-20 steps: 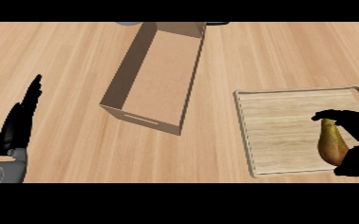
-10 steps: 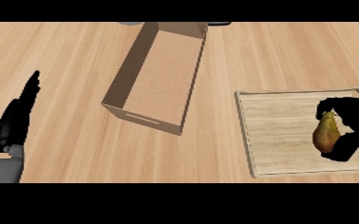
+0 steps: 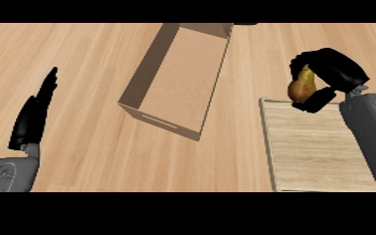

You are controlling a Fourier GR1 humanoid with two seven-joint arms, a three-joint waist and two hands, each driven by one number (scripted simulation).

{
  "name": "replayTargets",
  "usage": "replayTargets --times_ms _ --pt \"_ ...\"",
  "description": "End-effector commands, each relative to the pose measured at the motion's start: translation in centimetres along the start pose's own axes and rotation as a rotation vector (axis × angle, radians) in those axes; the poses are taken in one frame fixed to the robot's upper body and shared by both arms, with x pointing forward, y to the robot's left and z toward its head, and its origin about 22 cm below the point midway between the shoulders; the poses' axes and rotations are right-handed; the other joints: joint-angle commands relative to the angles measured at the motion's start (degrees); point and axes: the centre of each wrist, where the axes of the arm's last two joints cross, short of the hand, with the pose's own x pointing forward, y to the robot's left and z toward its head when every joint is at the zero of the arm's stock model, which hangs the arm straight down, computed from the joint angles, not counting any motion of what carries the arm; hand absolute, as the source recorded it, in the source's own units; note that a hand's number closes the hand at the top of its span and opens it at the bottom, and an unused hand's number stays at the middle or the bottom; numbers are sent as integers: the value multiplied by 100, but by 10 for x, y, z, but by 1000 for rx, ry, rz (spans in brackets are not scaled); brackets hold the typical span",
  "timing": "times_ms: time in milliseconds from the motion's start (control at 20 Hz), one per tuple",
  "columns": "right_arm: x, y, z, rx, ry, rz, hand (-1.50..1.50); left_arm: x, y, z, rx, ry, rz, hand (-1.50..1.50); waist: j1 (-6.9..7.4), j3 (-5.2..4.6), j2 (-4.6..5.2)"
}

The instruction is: Pick the pear from the tray and place it in the cardboard box

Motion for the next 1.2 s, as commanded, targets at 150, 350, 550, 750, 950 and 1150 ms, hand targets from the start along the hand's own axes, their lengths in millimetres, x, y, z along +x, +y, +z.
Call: replayTargets --times_ms 150,350,550,750,950,1150 --pt "4 -51 -40 -285 -193 -30 150 -4 0 5 12 32 4 0 -176 1 -59" --pt "14 -76 -53 -362 -358 -60 150 -22 7 20 17 52 -5 0 -237 -6 -98" --pt "47 -87 -86 -329 -461 -102 150 -8 7 -9 34 35 7 0 -349 -13 -83" --pt "69 -93 -104 -272 -495 -214 150 -33 22 14 40 44 -5 0 -351 -15 -108" --pt "116 -100 -129 -230 -504 -344 150 -23 8 10 26 43 -12 0 -367 -15 -116" --pt "157 -111 -148 -223 -465 -392 150 -15 10 13 27 50 5 0 -333 -14 -113"
